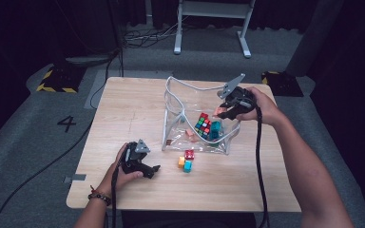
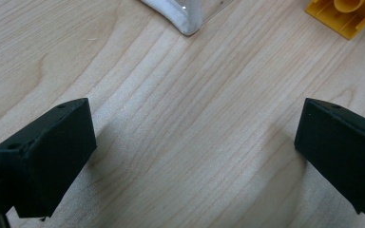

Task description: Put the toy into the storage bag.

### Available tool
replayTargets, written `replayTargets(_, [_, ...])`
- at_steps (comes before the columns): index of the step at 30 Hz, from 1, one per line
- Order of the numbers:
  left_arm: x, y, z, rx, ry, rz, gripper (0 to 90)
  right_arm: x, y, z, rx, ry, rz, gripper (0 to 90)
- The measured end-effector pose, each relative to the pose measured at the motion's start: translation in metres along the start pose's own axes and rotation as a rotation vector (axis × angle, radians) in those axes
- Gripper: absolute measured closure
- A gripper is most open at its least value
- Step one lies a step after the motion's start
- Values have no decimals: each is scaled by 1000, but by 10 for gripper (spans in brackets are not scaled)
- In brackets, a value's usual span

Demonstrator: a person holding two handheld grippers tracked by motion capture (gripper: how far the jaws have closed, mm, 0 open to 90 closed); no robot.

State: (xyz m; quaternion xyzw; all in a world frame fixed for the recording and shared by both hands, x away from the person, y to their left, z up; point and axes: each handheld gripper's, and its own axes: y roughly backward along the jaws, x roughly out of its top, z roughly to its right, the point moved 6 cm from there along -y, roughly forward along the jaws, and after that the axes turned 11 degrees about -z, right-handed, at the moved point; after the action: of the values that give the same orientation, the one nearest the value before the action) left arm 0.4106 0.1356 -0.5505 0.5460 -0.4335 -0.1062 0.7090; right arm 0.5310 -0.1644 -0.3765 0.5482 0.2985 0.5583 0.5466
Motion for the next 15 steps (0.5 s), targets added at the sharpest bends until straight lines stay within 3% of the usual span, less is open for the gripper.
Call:
replayTargets(7, [0,0,0,0,-1,0,1,-22,5,2,16,-2,-24,595])
replayTargets(15, [0,0,0,0,-1,1,1,-31,7,0,11,-7,-12,594])
